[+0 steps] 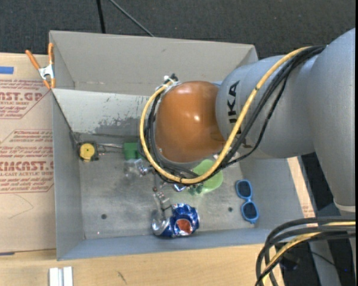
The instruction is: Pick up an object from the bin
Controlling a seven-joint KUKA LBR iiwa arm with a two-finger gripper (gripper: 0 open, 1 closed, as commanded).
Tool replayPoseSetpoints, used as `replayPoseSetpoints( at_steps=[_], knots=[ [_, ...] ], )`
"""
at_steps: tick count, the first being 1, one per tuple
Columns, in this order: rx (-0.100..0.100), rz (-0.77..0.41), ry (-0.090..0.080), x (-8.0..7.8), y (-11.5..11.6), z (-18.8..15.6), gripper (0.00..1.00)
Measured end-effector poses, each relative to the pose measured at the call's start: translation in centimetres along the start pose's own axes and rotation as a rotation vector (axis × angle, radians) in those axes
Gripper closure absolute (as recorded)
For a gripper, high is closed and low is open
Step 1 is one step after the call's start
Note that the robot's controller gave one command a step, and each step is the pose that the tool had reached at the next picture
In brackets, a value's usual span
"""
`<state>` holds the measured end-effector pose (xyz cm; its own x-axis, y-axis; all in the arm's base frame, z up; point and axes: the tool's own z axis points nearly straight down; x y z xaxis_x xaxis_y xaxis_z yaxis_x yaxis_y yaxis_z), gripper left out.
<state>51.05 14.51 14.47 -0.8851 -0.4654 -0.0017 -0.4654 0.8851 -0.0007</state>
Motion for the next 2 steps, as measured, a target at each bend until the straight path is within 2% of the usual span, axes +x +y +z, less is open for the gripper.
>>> replayPoseSetpoints(
  at_steps=[1, 2],
  knots=[
    [0.0, -0.012, 0.004, 5.1, -5.3, 0.2, 0.0],
    [-0.001, -0.305, -0.002, 6.3, -6.4, 6.9, 0.0]
  ],
)
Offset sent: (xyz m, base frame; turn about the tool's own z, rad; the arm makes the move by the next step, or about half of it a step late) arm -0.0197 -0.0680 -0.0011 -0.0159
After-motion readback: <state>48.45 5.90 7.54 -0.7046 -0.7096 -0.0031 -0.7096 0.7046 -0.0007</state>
